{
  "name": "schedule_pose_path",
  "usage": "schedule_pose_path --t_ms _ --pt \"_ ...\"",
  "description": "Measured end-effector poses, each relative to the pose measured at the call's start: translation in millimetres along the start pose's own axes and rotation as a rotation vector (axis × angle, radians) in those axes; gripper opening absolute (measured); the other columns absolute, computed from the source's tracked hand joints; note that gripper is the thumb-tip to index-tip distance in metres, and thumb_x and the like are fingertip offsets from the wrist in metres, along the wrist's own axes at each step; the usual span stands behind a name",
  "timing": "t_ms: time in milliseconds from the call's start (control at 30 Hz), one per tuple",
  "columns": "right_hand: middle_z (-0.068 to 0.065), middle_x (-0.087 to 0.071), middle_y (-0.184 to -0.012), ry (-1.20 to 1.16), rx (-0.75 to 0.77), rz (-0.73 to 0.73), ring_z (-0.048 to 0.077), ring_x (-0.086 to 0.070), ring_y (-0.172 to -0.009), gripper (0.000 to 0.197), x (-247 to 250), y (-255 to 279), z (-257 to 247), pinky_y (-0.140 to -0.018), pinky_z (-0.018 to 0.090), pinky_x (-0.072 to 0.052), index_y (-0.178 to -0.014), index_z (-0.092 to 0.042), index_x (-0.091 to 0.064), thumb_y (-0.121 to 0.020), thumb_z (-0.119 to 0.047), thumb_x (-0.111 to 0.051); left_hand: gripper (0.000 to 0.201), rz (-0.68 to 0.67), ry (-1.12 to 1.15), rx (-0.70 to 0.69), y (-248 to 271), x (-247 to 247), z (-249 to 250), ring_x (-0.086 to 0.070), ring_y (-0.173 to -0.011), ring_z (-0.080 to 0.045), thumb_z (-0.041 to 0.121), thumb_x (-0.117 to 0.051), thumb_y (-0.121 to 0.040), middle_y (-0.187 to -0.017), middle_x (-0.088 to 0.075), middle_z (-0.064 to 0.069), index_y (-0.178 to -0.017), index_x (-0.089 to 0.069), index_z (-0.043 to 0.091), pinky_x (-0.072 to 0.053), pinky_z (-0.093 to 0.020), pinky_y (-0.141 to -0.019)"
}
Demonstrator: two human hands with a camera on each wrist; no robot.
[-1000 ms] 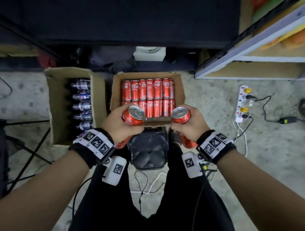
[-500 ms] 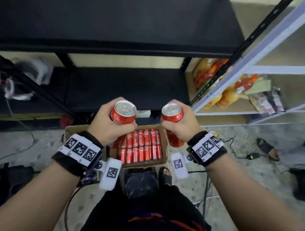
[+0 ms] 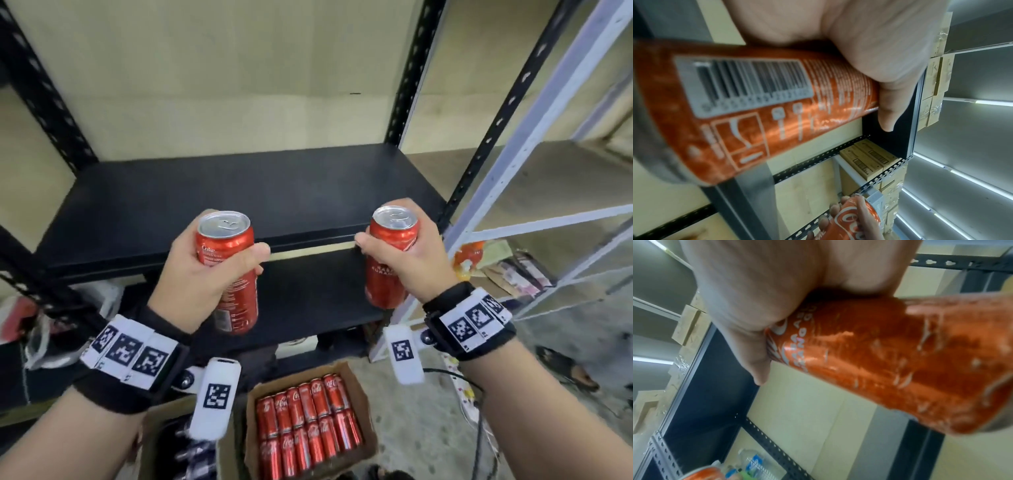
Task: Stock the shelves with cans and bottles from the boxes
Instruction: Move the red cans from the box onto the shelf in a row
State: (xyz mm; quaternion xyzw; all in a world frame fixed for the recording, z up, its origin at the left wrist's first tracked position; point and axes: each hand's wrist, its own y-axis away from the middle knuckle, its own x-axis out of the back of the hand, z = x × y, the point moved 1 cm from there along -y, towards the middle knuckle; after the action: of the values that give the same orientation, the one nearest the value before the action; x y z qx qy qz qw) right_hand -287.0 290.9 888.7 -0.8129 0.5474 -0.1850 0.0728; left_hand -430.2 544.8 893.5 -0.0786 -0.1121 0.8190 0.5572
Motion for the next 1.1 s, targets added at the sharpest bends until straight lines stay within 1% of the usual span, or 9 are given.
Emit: schedule_pose_path --t_ms 133,233,300,367,433,600,767,900,1100 --pt "0.016 -0.068 -0.103 -0.075 -0.011 0.113 0.033 -0.07 -0.093 0.056 0 -19 -10 -0.086 0.046 -0.058 -0.113 -0.02 -0.054 -0.071 -0.038 -0.087 0.045 -0.044 0.055 -0.023 -34 16 11 -0.07 -0.077 -0.032 0.032 -0.08 -0.067 -0.091 -0.067 -0.012 -0.105 -0.057 0.024 -0.058 -0.048 -0.073" --pt "0.02 -0.067 -0.108 -0.106 -0.018 0.141 0.038 -0.067 -0.1 0.059 10 -40 -8 -0.092 0.052 -0.055 -0.119 -0.019 -0.052 -0.068 -0.03 -0.081 0.048 -0.086 0.054 -0.015 -63 18 15 -0.069 -0.089 -0.033 0.035 -0.073 -0.066 -0.098 -0.067 -0.006 -0.111 -0.055 0.03 -0.057 -0.044 -0.077" --pt "0.011 -0.069 -0.105 -0.113 -0.028 0.14 0.028 -0.066 -0.098 0.054 17 -56 -5 -0.092 0.048 -0.053 -0.117 -0.02 -0.055 -0.067 -0.023 -0.073 0.048 -0.113 -0.013 -0.037 -83 15 14 -0.069 -0.096 -0.029 0.04 -0.073 -0.069 -0.1 -0.068 0.002 -0.112 -0.055 0.033 -0.056 -0.044 -0.083" --pt "-0.003 -0.069 -0.097 -0.076 -0.019 0.114 0.014 -0.065 -0.093 0.046 26 -73 -1 -0.089 0.038 -0.052 -0.116 -0.023 -0.058 -0.072 -0.019 -0.071 0.047 -0.128 -0.096 -0.076 -104 9 13 -0.068 -0.095 -0.016 0.045 -0.074 -0.07 -0.097 -0.069 0.01 -0.111 -0.055 0.033 -0.054 -0.035 -0.082" --pt "-0.01 -0.07 -0.098 0.025 0.003 0.047 0.01 -0.066 -0.095 0.045 38 -93 5 -0.091 0.034 -0.051 -0.12 -0.025 -0.058 -0.078 -0.024 -0.075 0.05 -0.146 -0.206 -0.092 -127 3 11 -0.068 -0.096 -0.008 0.05 -0.075 -0.069 -0.101 -0.071 0.012 -0.112 -0.056 0.032 -0.052 -0.029 -0.084" --pt "-0.011 -0.068 -0.118 0.264 0.008 -0.112 0.005 -0.064 -0.11 0.057 73 -151 30 -0.101 0.031 -0.048 -0.135 -0.025 -0.054 -0.084 -0.034 -0.079 0.053 -0.172 -0.359 -0.039 -185 -18 -7 -0.066 -0.107 -0.009 0.051 -0.089 -0.066 -0.112 -0.071 0.01 -0.112 -0.066 0.038 -0.05 -0.035 -0.099" --pt "-0.013 -0.066 -0.124 0.415 0.083 -0.098 0.002 -0.061 -0.115 0.069 101 -201 62 -0.104 0.029 -0.047 -0.134 -0.027 -0.059 -0.073 -0.044 -0.087 0.045 -0.113 -0.497 -0.05 -227 -56 -26 -0.065 -0.098 -0.001 0.031 -0.087 -0.073 -0.107 -0.071 0.013 -0.112 -0.067 0.03 -0.048 -0.015 -0.085" --pt "-0.016 -0.069 -0.119 0.414 0.042 -0.058 0.002 -0.063 -0.112 0.069 118 -227 92 -0.102 0.028 -0.048 -0.13 -0.031 -0.063 -0.069 -0.048 -0.089 0.047 -0.13 -0.51 0.038 -252 -84 -48 -0.067 -0.096 0.0 0.025 -0.09 -0.07 -0.107 -0.072 0.011 -0.111 -0.067 0.027 -0.054 -0.021 -0.085" --pt "-0.021 -0.072 -0.106 0.373 -0.056 -0.045 -0.009 -0.063 -0.099 0.055 131 -238 125 -0.086 0.011 -0.046 -0.123 -0.034 -0.067 -0.072 -0.039 -0.089 0.049 -0.146 -0.523 0.038 -271 -125 -78 -0.067 -0.098 -0.001 0.024 -0.092 -0.069 -0.106 -0.072 0.013 -0.11 -0.067 0.031 -0.054 -0.021 -0.083"
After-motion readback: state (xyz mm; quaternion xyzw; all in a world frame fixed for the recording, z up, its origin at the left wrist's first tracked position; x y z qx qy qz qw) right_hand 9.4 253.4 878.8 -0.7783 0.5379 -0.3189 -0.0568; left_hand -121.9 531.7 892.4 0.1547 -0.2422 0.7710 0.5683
